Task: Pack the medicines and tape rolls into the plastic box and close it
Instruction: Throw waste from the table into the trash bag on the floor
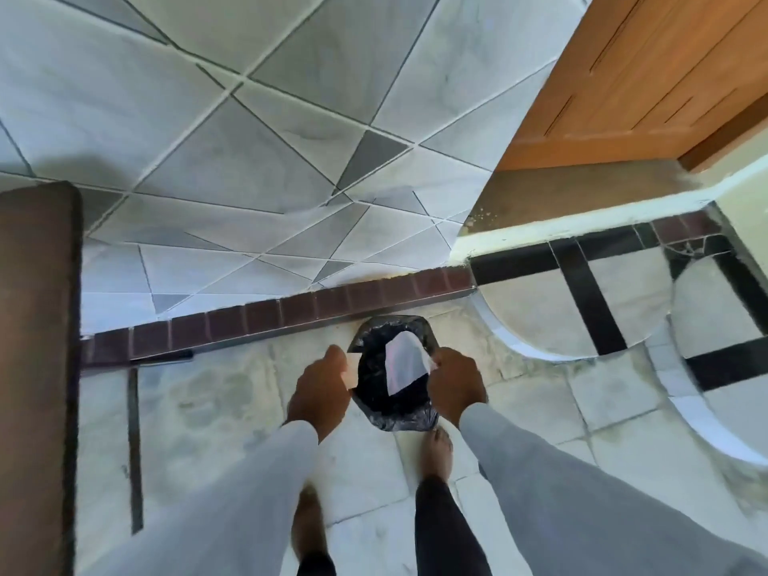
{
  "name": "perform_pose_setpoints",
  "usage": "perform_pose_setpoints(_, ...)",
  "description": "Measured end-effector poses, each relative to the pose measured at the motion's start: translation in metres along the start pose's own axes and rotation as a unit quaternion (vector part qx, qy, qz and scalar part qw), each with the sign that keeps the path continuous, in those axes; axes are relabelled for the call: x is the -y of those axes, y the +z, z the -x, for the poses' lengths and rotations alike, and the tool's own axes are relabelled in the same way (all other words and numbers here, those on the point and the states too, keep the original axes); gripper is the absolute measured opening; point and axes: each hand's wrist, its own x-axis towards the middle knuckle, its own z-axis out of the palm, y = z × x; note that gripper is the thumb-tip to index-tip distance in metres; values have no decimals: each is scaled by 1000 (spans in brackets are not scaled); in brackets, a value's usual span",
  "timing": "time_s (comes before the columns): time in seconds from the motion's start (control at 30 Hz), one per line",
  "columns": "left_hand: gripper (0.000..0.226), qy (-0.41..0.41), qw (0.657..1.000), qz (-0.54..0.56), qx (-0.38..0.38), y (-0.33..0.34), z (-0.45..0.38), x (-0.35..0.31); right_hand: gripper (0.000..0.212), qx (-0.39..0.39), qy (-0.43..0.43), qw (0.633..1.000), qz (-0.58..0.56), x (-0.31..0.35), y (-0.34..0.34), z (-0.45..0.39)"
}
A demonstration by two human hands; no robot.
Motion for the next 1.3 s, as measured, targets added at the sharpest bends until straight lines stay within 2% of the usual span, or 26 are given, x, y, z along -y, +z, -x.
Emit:
perform_pose_setpoints(0.13,27,-114,991,51,43,74,-56,22,16,35,18,999,30,-31,41,-76)
perform_pose_setpoints(0.23,32,-160,983,69,57,131,-101,41,10,62,19,996,59,-62,83,-127)
perform_pose_setpoints(0.37,31,-151,983,48,93,188,-152,63,17,100,6,990,103,-88,131,-179)
perform_pose_setpoints(0.53,24,-128,981,27,146,246,-192,85,29,109,-7,984,137,-101,184,-228)
perform_pose_setpoints(0.7,18,-154,971,49,176,281,-199,99,27,156,3,979,131,-111,214,-240)
perform_pose_setpoints(0.77,20,-166,969,71,170,281,-198,102,24,180,-2,978,109,-112,220,-240)
perform_pose_setpoints(0.83,37,-184,966,83,159,274,-193,104,25,192,-7,978,82,-110,221,-236)
perform_pose_setpoints(0.93,44,-184,968,111,133,256,-179,98,24,172,5,983,59,-107,212,-229)
perform_pose_setpoints(1.0,43,-166,972,119,118,235,-163,87,25,156,7,986,50,-99,198,-215)
perform_pose_setpoints(1.13,42,-131,981,120,74,187,-128,60,41,130,-12,990,58,-74,164,-184)
perform_pose_setpoints(1.23,42,-65,993,89,34,131,-100,31,52,93,-64,991,67,-32,124,-146)
perform_pose_setpoints(1.3,35,-13,998,59,-10,82,-77,6,51,66,-98,991,59,4,93,-113)
